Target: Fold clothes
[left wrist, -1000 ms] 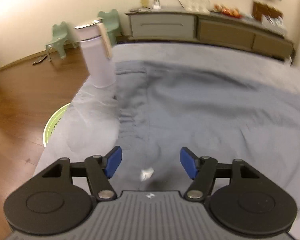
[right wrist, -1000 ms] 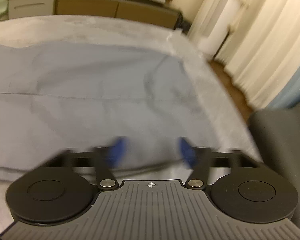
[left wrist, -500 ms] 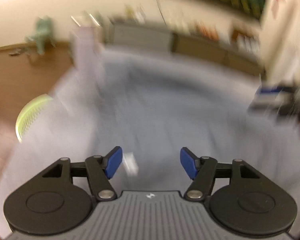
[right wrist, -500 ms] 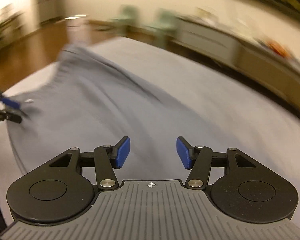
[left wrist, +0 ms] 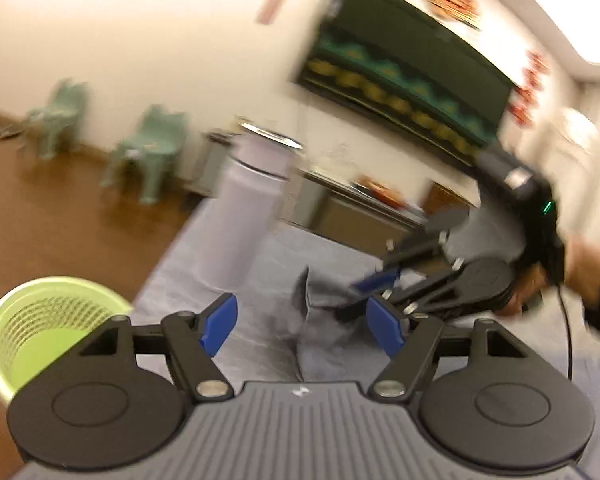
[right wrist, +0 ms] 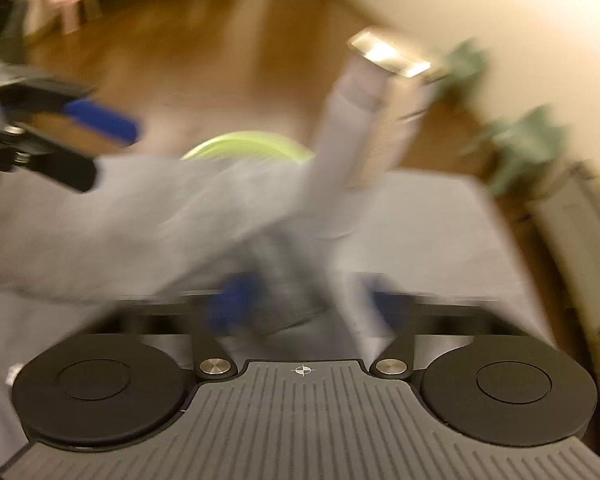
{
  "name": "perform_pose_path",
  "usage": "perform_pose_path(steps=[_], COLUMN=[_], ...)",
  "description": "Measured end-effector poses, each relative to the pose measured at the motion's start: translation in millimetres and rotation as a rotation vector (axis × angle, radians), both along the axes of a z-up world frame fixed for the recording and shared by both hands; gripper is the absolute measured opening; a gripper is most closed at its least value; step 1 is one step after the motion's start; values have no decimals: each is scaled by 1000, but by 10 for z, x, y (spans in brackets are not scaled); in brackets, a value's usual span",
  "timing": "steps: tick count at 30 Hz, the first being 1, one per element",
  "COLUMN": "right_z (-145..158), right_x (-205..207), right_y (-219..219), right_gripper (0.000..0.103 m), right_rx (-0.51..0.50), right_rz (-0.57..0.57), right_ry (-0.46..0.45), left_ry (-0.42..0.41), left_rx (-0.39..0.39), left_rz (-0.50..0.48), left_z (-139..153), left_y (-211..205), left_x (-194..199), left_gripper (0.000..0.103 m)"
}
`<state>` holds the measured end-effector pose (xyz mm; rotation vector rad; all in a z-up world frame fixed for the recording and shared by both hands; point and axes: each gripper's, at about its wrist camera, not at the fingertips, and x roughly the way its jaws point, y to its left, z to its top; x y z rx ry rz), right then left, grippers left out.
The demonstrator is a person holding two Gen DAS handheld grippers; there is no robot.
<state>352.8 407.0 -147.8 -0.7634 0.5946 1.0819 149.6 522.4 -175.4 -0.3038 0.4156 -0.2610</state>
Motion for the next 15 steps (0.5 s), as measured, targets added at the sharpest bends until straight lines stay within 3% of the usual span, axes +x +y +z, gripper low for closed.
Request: perform_pose_path(steps=[5,7,11,15], right_z=[35,83,238,361], right_x=[-184,-339,-519,-634], right_y=[-159,-288,-388,-465], right_gripper=[12,12,12,12], right_rx=[-23,-23,-38,-61], right_rz=[145,177,229,270], right_ry=[48,48,10,-23], left_ry=[-22,-57,-165,-242], left_rx=[218,301,379,510], left_rz=[-219,-252,-314,-412], left_z=[-52,-36,105,175], left_y=[-447,-604,-725,-941], left_x=[221,260,253,202], left_gripper=[73,72,59,56])
